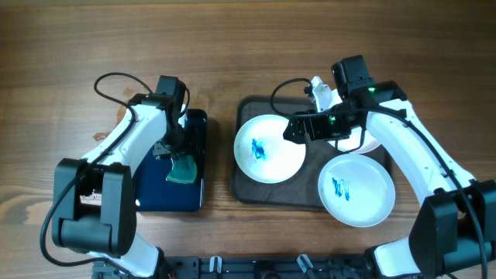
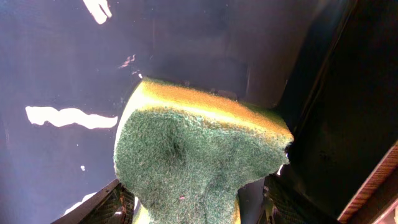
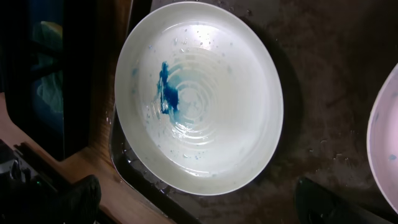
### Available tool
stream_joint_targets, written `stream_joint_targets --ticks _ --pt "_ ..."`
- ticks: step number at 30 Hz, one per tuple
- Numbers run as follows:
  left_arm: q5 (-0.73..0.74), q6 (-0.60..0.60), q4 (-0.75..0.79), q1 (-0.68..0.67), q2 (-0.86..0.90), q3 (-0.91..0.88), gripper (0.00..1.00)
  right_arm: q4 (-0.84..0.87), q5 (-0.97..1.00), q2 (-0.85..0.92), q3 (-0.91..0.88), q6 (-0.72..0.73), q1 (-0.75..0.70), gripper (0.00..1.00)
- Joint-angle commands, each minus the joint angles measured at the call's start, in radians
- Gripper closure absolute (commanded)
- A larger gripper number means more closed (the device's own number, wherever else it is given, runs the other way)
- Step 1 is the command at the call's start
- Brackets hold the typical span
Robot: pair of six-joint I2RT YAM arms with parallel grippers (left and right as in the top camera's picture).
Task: Clean dirty plates on tray and stack at the side
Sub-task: 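Grasp the green sponge with the left gripper and lift it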
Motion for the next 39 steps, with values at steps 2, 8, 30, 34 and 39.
stream_joint_targets --ticks 2,8,30,34,39 --pt "0.011 0.006 0.003 -0.001 -0.007 -0.037 0.4 -0.001 0.006 0.005 0.014 0.005 0.003 0.0" --pt "0.012 0.005 -0.003 -0.001 -0.007 -0.085 0.51 0.006 0.006 0.005 0.014 0.005 0.003 0.0" --pt "0.012 -0.001 0.042 -0.001 -0.007 -0.085 0.96 0.006 0.006 0.007 0.014 0.006 0.003 0.0" --pt "0.013 0.006 0.052 -0.001 -0.007 -0.085 0.96 0.006 0.006 0.007 0.014 0.005 0.003 0.0" --pt "0.02 0.006 0.052 -0.001 -0.007 -0.085 0.96 0.005 0.006 0.007 0.014 0.005 0.003 0.0"
